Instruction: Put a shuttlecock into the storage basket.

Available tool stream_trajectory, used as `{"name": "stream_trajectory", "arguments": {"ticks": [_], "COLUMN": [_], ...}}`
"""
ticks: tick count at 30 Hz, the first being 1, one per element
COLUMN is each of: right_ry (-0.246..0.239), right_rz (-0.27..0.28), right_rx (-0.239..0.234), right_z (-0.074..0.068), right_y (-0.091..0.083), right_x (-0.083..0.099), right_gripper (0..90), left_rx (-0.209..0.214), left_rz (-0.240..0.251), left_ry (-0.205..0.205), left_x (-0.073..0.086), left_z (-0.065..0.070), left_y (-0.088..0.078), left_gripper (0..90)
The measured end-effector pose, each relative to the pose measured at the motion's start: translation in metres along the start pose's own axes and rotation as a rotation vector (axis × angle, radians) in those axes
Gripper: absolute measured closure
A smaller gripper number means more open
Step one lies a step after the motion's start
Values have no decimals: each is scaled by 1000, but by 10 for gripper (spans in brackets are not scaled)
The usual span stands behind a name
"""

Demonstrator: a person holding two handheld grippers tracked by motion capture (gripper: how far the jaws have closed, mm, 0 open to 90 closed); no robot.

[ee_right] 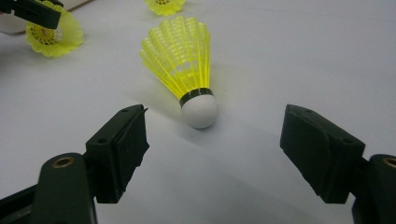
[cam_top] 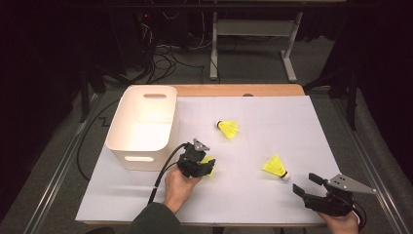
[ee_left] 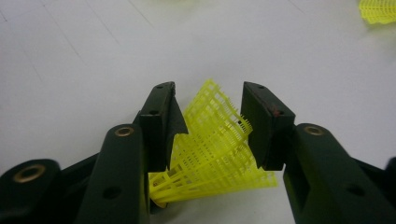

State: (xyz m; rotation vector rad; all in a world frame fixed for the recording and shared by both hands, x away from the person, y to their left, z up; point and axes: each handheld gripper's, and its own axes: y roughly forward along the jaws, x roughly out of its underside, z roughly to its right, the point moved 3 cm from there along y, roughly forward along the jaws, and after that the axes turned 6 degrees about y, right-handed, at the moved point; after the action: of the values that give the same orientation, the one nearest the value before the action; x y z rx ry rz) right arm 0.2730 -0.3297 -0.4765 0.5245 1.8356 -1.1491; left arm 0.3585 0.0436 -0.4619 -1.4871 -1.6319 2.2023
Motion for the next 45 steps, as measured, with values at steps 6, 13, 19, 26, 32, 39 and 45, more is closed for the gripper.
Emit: {"name": "stream_trajectory", "arguments": {"ticks": [6, 13, 19, 26, 32, 39, 45], "right_ry": [0, 0, -2, -2, -3, -3, -10], "right_rz": [2, 3, 8, -1, -3, -8, -4], "right_rx": [-3, -2, -2, -2, -2, -4, -6], "right_z": [0, -1, 0, -1, -2, -1, -2], "right_y": [0, 1, -1, 1, 2, 2, 2], "right_x": [0, 0, 0, 0, 0, 0, 0], "right_gripper": [234, 235, 236, 236, 238, 239, 240], "left_rx": [-24, -37, -54, -45, -44, -42, -39], "left_rz": [-8, -3, 1, -26, -41, -60, -70], "left_ry": [7, 12, 30, 45, 55, 77, 101], "left_x": [1, 1, 1, -3, -4, -11, -14], "left_z": [-2, -3, -1, 0, -1, -1, 4], "left_y": [0, 3, 5, 7, 7, 4, 3], "left_gripper": [620, 708, 784, 853, 872, 881, 884]}}
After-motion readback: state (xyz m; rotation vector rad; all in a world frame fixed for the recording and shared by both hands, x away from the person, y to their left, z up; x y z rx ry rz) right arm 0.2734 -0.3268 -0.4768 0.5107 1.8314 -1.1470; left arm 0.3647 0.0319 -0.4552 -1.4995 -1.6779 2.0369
